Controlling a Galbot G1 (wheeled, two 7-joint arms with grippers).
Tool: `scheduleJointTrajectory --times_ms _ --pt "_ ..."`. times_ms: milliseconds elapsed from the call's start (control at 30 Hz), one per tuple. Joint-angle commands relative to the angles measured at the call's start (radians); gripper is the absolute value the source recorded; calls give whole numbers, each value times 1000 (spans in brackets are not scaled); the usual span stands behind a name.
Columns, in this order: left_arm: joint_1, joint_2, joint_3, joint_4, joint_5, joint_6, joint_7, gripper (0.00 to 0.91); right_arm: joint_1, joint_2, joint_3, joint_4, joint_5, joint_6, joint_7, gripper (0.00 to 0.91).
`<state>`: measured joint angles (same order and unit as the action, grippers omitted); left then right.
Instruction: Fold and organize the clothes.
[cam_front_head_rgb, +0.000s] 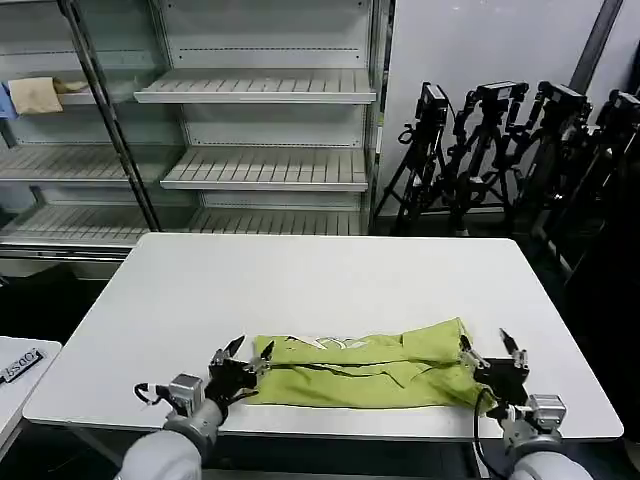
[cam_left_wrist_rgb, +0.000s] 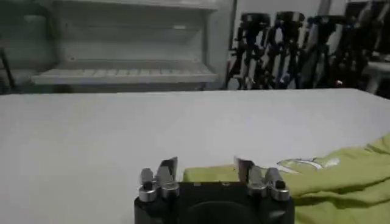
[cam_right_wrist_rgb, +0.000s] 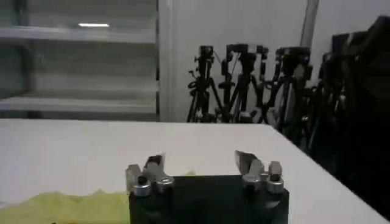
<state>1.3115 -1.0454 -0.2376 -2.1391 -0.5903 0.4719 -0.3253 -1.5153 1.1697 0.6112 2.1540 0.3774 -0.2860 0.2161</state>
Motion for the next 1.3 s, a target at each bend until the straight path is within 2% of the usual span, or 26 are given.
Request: scheduleJointTrajectory --times_ms 33,133,467,500,533,567,600,633,867,1167,1300 --pt "47 -170 49 26 75 -73 -132 907 -62 45 45 34 -81 58 7 907" --pt "32 -212 70 81 118 -78 -148 907 -54 55 43 34 -82 56 9 907" --pt "-8 -234 96 155 117 -66 -147 907 -44 60 33 30 -87 54 11 907" --pt "-11 -234 94 160 114 -62 -148 776 -43 60 33 29 -87 54 11 907" --pt "-13 -234 93 163 107 -61 -148 574 -42 59 33 28 -87 53 11 907" --pt "-13 -232 93 164 100 -58 -148 282 -41 59 33 27 -87 53 10 907" --pt "-12 -232 92 165 88 -54 -147 131 -38 59 32 26 -87 52 11 907" --pt "-9 -230 92 164 69 -49 -147 71 -36 59 32 26 -87 52 11 907" --pt "7 -226 84 137 -34 -41 -143 20 -29 62 28 28 -87 48 14 907" --pt "3 -216 65 122 -128 -60 -132 20 -30 72 26 31 -87 48 17 907" --pt "-2 -212 40 114 -229 -70 -126 30 -30 72 27 36 -86 46 19 907"
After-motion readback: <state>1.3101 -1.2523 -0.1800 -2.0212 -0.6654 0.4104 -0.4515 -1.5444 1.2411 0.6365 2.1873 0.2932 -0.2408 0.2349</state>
